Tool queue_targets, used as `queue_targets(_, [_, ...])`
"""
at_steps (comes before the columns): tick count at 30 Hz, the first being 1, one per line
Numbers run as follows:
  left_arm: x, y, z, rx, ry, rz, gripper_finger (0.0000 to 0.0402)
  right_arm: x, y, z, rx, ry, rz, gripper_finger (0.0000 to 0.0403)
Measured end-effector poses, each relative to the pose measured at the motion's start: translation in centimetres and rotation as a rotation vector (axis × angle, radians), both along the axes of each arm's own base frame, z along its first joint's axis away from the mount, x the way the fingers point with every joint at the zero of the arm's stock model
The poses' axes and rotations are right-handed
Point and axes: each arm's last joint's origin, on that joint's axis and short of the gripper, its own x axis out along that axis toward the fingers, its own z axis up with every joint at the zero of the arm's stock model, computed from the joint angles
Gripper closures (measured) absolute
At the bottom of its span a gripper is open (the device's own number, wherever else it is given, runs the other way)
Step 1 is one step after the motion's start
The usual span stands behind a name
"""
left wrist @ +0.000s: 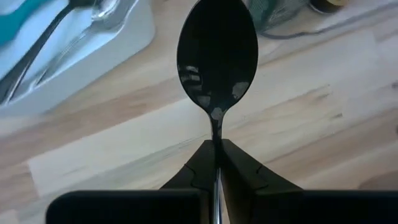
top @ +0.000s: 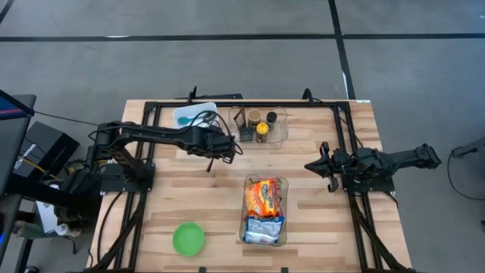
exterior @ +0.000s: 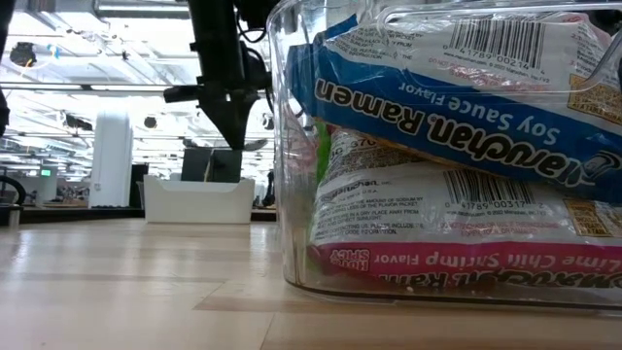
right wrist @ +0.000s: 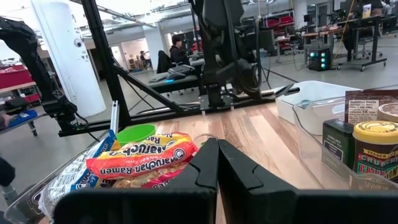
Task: Pick & Place Food Item
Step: Put the black spoon into the white bin
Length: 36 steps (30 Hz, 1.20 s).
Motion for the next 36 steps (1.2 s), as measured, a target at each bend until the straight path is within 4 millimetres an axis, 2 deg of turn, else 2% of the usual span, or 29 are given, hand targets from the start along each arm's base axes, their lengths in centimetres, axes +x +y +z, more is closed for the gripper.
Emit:
queue_targets(7, [-0.29,-0.01,0.6,0.03,0.036,-0.123,0.0392,0.0,0.0,-0.02,0.0,0.002,0.0,0.0403])
queue_targets(26, [0.15,-0.28,0.66,0.065,0.093,-0.377,0.039,0.0,0.0,-0.01,0.0,0.002,0.0,0.0403])
queue_targets(36, [0.2,-0.27,0.66,0.068,0.094,-0.389,0.0392,0.0,0.0,-0.01,0.0,0.002,-0.001,0.0403])
